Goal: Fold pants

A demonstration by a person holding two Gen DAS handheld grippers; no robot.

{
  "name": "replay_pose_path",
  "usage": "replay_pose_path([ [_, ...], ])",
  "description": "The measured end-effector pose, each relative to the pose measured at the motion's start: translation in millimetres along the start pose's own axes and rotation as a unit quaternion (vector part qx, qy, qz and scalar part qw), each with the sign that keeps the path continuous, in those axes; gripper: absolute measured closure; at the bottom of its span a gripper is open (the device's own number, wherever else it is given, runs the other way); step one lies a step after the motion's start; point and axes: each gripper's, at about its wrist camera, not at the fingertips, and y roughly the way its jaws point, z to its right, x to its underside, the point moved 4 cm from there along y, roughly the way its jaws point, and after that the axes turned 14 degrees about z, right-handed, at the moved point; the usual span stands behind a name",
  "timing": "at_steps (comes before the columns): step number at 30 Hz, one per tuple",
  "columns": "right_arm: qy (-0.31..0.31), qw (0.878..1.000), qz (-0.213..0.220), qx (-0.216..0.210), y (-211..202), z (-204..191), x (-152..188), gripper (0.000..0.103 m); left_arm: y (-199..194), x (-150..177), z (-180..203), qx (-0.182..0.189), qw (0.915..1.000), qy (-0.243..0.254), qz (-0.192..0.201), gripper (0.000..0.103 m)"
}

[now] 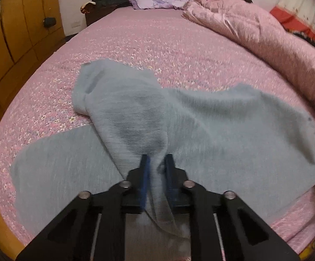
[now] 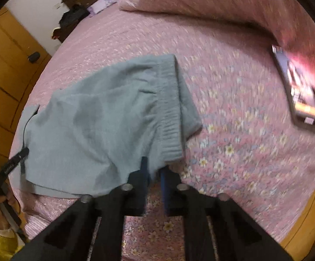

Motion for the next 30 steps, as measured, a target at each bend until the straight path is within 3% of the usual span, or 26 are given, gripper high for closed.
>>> replay_pose_path([
  [4,-0.055,0.997,0.047,0.011,-22,-14,-24,0.098,-34,-7,-7,0.000,0.9995,-0.016,0.028,0.103],
  [8,-0.102,0.992,0.074,0.023,-32,-20,-40,0.098,-68,4,-18,-0.036,0.9984,-0.005,0.044,0.103],
  [12,-0.126,0.990,0.054,0.038,-15,-14,-37,0.098,-61,35,-29,-0.040,0.9989,-0.024,-0.004,0.103],
  [15,-0.139,0.989,0.006,0.052,14,-6,-23,0.097,-53,49,-33,-0.033,0.9979,-0.046,-0.031,0.103],
  [18,-0.132,0.990,-0.017,0.052,26,0,-17,0.089,-57,42,-31,-0.038,0.9985,-0.034,-0.023,0.103],
  [20,-0.134,0.989,-0.015,0.066,22,1,-21,0.071,-62,35,-30,-0.038,0.9988,-0.025,-0.015,0.103],
  [22,-0.141,0.987,-0.002,0.078,12,0,-29,0.069,-67,28,-28,-0.042,0.9990,-0.014,-0.005,0.102],
  [25,-0.160,0.983,0.027,0.084,-10,-14,-44,0.067,-75,15,-24,-0.051,0.9986,0.009,0.015,0.091],
  [30,-0.200,0.976,0.071,0.056,-32,-50,-58,0.054,-73,-9,-7,-0.046,0.9960,0.057,0.052,0.077],
])
